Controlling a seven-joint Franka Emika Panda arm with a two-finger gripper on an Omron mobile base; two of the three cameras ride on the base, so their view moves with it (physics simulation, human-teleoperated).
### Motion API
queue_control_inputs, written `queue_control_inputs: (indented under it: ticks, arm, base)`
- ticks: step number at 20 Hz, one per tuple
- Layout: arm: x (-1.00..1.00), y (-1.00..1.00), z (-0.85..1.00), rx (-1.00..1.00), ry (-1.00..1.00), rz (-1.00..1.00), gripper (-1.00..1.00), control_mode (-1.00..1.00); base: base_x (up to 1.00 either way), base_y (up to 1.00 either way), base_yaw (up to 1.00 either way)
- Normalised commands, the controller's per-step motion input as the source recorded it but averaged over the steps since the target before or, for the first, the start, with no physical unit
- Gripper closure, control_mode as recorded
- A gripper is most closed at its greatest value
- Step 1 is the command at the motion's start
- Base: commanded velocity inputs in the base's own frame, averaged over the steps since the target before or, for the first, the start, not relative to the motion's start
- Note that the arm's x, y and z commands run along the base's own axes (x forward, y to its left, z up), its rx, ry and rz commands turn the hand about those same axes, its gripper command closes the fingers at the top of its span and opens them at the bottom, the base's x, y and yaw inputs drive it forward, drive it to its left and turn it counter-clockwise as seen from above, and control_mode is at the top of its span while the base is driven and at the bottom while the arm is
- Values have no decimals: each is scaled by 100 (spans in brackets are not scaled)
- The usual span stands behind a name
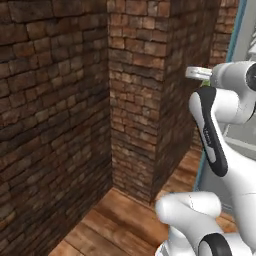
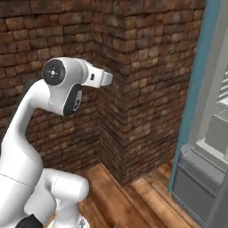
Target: Take the lemon wedge from the fridge and place it on the plate with fish on the dining counter.
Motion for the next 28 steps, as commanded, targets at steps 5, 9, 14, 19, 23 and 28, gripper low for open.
queue_control_inputs:
  ticks: [5,9,14,19,23,28]
  arm:
    - [0,0,0,0,0,0,100,100]
    - [0,0,0,0,0,0,100,100]
    - [0,0,0,0,0,0,100,100]
    - [0,0,0,0,0,0,100,100]
    - [0,0,0,0,0,0,100,100]
    - [0,0,0,0,0,0,100,100]
  base:
    - [-19,0,84]
    - [-18,0,84]
    - [-2,4,88]
    - [0,11,88]
    - [0,18,92]
    - [0,20,93]
